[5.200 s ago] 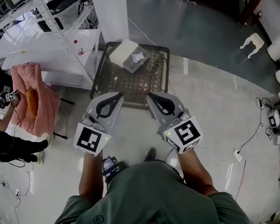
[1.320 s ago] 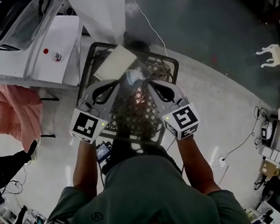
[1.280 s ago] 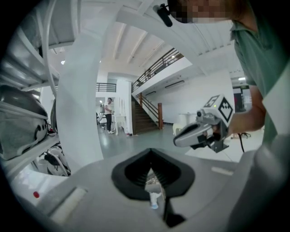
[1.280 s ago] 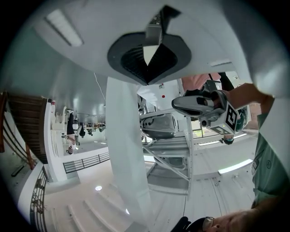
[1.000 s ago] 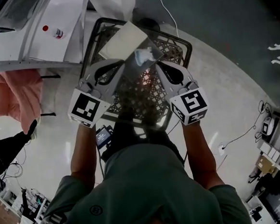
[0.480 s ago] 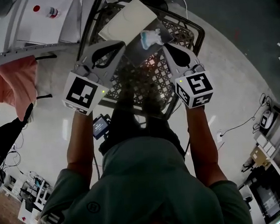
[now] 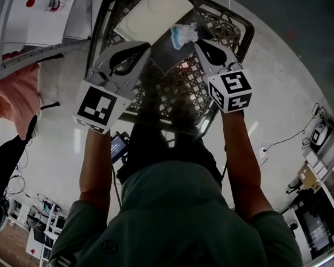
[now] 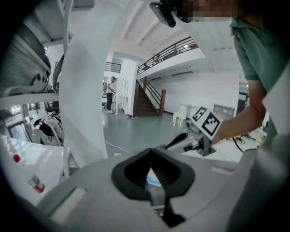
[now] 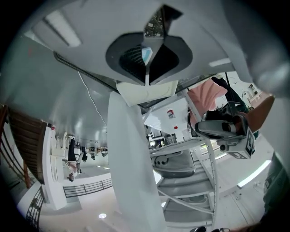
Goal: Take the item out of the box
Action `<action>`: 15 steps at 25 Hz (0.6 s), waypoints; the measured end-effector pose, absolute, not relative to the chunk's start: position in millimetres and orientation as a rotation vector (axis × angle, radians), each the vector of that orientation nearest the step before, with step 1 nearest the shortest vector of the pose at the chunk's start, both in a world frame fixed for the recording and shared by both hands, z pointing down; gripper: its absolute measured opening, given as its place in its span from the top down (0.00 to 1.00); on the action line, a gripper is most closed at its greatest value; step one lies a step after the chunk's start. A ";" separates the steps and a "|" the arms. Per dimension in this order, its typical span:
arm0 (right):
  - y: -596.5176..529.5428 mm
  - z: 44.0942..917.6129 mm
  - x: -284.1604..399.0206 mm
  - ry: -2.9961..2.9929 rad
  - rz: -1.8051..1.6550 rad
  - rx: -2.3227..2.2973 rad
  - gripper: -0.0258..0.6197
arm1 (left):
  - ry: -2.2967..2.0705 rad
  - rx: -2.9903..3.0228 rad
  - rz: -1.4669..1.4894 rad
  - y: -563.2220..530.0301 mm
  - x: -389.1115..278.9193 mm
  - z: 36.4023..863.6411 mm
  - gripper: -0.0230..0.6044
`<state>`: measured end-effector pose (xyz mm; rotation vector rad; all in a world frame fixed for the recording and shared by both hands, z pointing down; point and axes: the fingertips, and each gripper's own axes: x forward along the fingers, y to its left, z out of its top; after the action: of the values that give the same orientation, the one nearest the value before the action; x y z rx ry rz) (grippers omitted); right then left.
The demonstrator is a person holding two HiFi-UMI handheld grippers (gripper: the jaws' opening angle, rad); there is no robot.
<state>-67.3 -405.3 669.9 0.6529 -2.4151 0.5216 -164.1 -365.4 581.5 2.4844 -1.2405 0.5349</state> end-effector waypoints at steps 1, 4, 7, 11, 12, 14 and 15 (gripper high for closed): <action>-406.8 679.1 -66.8 -2.403 0.528 0.652 0.91 | -1.235 2.477 0.535 -366.1 -164.3 587.9 0.96; -410.8 706.7 -67.1 -2.370 0.547 0.645 0.90 | -1.219 2.460 0.533 -368.7 -165.3 605.4 0.96; -411.8 730.4 -68.2 -2.333 0.559 0.627 0.89 | -1.207 2.444 0.533 -370.3 -166.2 617.1 0.96; -413.0 760.4 -69.3 -2.287 0.566 0.603 0.86 | -1.200 2.430 0.544 -372.8 -166.0 632.0 0.96; -412.9 768.3 -69.6 -2.275 0.566 0.599 0.85 | -1.198 2.429 0.544 -372.8 -165.8 635.9 0.96; -412.4 783.3 -69.7 -2.250 0.564 0.593 0.83 | -1.192 2.427 0.538 -372.0 -164.9 642.9 0.96; -412.3 790.0 -69.6 -2.236 0.559 0.590 0.82 | -1.190 2.424 0.534 -371.5 -164.3 645.8 0.96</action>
<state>-69.6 -412.3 790.0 0.5903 -2.2365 0.5594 -164.3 -371.5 645.8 2.4241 -1.1900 0.5343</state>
